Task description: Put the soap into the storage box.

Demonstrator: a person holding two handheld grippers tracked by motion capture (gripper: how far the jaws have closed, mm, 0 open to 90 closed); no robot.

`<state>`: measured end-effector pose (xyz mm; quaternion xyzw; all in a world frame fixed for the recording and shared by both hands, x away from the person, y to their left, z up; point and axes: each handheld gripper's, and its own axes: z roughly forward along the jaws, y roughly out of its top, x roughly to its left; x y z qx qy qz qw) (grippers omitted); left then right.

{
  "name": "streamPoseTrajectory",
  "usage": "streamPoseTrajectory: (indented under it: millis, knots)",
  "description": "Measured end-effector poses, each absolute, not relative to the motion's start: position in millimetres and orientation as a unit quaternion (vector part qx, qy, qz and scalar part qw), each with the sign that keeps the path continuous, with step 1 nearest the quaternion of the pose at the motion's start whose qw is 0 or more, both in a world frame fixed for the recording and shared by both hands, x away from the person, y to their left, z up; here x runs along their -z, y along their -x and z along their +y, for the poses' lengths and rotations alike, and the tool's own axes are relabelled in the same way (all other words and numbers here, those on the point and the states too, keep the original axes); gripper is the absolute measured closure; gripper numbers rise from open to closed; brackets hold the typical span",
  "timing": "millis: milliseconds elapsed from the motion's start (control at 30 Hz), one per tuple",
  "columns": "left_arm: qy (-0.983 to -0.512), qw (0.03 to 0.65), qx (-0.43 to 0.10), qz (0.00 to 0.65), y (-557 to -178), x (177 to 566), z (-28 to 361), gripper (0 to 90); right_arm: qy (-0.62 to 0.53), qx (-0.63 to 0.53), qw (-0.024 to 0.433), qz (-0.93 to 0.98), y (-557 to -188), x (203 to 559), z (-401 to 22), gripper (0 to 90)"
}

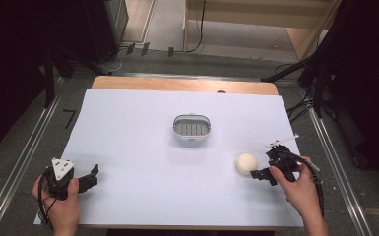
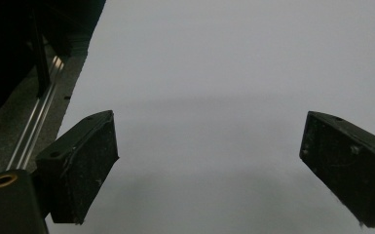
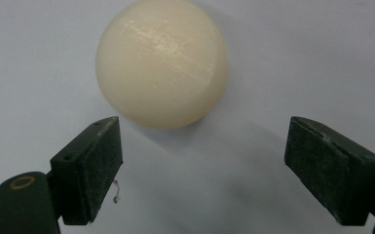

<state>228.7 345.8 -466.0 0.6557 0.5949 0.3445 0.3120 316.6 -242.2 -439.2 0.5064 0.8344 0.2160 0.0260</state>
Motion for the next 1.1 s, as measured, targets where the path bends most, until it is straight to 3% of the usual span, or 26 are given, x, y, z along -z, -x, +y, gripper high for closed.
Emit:
streamPoseTrajectory:
  millis: [667,767,800,1100]
  knots:
    - [-0.655,0.315,-0.342,0.595,-229,466,346,7.4,-0.509,-0.201,0.017,0.837,-334,446,-209,13.5]
    - [-0.655,0.314,-0.342,0.596,-229,466,347,7.4,-0.511,-0.195,0.017,0.837,-337,446,-204,15.0]
    - [-0.655,0.314,-0.342,0.596,-229,466,347,7.4,-0.515,-0.197,0.019,0.834,-338,444,-202,20.2]
    - [-0.656,0.312,-0.342,0.596,-229,466,346,7.4,-0.525,-0.184,0.018,0.831,-342,450,-197,22.7]
